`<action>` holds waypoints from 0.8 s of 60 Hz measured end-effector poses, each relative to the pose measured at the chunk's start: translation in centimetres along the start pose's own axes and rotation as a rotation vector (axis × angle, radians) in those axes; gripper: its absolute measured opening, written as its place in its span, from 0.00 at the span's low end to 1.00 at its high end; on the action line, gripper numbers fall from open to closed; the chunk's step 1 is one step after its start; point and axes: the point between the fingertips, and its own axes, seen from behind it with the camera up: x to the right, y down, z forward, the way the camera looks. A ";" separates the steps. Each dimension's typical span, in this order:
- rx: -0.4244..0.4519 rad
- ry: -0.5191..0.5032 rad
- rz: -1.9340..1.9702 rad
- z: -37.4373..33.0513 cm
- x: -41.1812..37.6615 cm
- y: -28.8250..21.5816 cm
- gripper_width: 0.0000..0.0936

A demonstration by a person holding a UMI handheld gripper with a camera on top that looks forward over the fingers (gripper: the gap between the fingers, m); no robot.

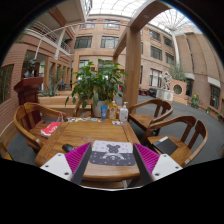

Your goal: Arrange mouse

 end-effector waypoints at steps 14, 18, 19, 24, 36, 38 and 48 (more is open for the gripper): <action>-0.145 0.014 -0.009 4.1 -0.2 7.8 0.90; -0.201 -0.012 -0.022 5.4 -1.8 10.7 0.90; -0.214 -0.022 -0.024 5.7 -2.4 11.3 0.90; -0.272 -0.081 -0.035 7.3 -5.7 14.1 0.90; -0.310 -0.225 -0.060 12.4 -15.3 16.7 0.91; -0.305 -0.238 -0.065 13.5 -16.5 16.6 0.91; -0.276 -0.272 -0.104 19.6 -21.8 16.3 0.91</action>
